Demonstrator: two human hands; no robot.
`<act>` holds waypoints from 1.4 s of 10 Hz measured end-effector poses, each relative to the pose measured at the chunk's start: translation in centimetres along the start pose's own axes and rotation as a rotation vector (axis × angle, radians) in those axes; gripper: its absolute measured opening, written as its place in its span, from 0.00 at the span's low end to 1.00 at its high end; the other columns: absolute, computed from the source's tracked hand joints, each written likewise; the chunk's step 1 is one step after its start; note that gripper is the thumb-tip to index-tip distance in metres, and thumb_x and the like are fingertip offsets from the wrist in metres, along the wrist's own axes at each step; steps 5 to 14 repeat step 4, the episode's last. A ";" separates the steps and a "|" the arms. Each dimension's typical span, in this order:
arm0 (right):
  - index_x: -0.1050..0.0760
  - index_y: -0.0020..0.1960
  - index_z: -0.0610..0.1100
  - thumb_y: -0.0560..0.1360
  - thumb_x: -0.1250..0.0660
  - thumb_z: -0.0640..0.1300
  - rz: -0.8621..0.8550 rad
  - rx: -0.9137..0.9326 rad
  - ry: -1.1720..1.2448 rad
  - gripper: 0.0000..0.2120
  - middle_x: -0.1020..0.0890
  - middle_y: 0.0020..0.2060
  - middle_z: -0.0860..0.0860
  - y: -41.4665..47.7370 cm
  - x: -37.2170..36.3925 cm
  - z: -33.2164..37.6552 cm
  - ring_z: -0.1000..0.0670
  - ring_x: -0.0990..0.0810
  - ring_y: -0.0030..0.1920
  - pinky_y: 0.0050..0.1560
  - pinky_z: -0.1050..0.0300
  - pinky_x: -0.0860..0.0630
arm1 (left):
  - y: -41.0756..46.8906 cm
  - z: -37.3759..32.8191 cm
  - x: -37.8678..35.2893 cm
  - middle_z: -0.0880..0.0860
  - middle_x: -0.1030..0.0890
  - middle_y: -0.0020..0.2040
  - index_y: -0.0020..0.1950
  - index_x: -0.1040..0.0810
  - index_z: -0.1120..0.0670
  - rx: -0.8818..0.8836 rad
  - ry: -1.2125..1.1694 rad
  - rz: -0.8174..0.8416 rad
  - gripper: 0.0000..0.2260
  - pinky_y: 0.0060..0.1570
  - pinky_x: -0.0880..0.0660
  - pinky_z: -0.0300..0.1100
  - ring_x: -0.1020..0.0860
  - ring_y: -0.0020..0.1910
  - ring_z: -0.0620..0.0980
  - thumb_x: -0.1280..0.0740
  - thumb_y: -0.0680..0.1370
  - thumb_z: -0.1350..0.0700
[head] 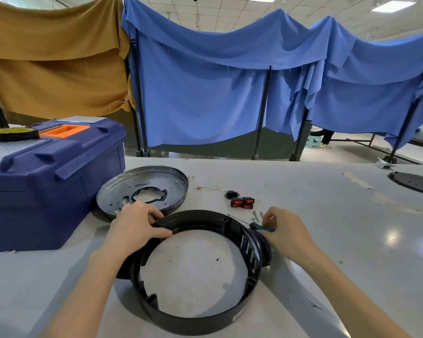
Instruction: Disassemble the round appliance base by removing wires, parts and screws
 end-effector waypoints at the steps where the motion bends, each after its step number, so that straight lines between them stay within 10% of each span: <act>1: 0.26 0.42 0.48 0.71 0.29 0.43 0.025 -0.008 -0.031 0.06 0.21 0.39 0.52 0.2 -0.3 -0.7 0.50 0.23 0.40 0.34 0.64 0.32 | -0.1 0.0 -0.1 0.43 0.17 0.34 0.44 0.15 0.47 0.011 -0.029 -0.041 0.12 0.46 0.21 0.49 0.20 0.39 0.44 0.20 0.64 0.49; 4: 0.26 0.38 0.49 0.75 0.31 0.51 -0.015 0.012 0.032 0.10 0.22 0.35 0.55 0.3 -0.6 -0.9 0.55 0.24 0.38 0.34 0.66 0.33 | -0.1 1.3 0.3 0.49 0.14 0.38 0.46 0.15 0.53 0.137 -0.599 -0.127 0.05 0.44 0.20 0.40 0.15 0.39 0.46 0.28 0.74 0.52; 14: 0.26 0.38 0.49 0.75 0.31 0.51 -0.015 0.012 0.032 0.10 0.22 0.35 0.55 0.3 -0.6 -0.9 0.55 0.24 0.38 0.34 0.66 0.33 | -0.1 1.3 0.3 0.49 0.14 0.38 0.46 0.15 0.53 0.137 -0.599 -0.127 0.05 0.44 0.20 0.40 0.15 0.39 0.46 0.28 0.74 0.52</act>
Point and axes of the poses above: each hand's wrist, its own y-axis towards the middle knuckle, its own x-axis out of the back of the hand, z = x × y, the point moved 2 cm from there along y, towards the middle knuckle
